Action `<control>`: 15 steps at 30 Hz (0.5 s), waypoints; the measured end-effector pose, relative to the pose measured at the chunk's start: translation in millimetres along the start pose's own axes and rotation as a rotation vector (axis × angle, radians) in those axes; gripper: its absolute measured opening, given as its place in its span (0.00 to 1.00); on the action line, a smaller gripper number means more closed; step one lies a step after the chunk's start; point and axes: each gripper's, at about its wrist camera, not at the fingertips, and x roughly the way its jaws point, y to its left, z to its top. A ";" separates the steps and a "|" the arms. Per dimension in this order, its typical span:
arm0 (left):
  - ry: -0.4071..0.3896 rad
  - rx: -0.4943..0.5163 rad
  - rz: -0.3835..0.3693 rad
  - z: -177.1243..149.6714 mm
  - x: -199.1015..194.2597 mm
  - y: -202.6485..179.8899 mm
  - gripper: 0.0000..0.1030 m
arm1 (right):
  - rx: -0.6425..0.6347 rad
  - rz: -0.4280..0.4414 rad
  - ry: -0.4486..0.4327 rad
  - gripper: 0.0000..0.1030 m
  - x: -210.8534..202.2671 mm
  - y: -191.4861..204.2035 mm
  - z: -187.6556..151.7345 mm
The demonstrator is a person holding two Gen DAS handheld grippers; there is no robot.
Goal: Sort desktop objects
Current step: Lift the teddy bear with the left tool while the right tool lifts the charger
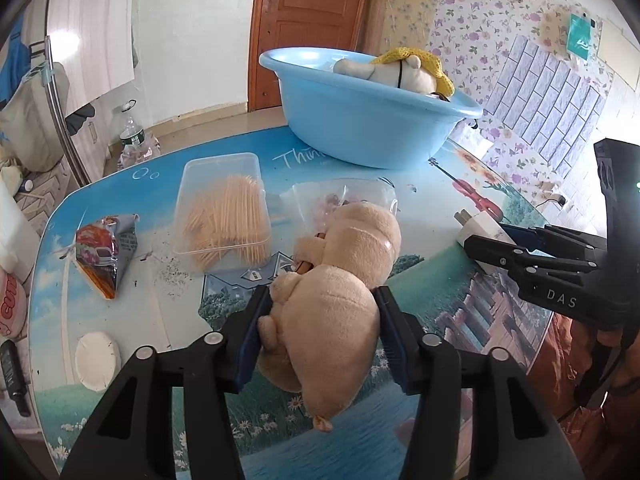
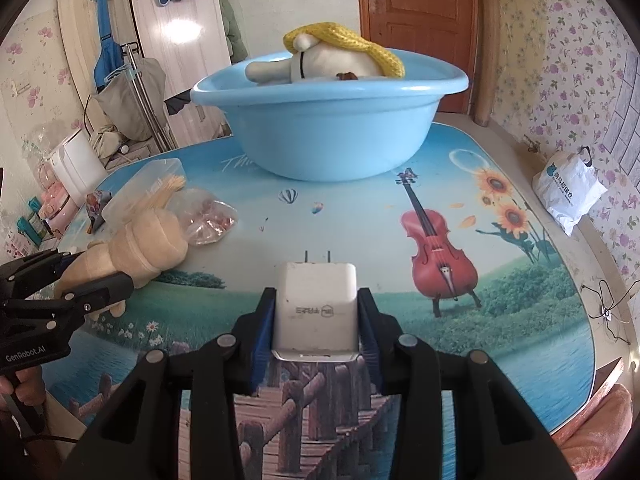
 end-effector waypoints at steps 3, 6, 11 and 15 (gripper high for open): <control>0.009 0.009 0.059 -1.7 6.8 -0.5 0.74 | -0.018 -0.019 0.004 0.38 0.7 3.5 -0.6; 0.010 0.034 0.064 1.2 10.5 -3.4 0.76 | -0.025 -0.027 0.007 0.40 1.2 5.8 -0.3; 0.041 0.060 0.057 9.3 20.9 -6.0 0.78 | -0.059 -0.050 0.008 0.54 3.4 14.4 -2.0; 0.035 0.100 0.038 6.4 15.5 -12.9 0.47 | -0.024 -0.042 0.007 0.53 2.6 9.3 -1.1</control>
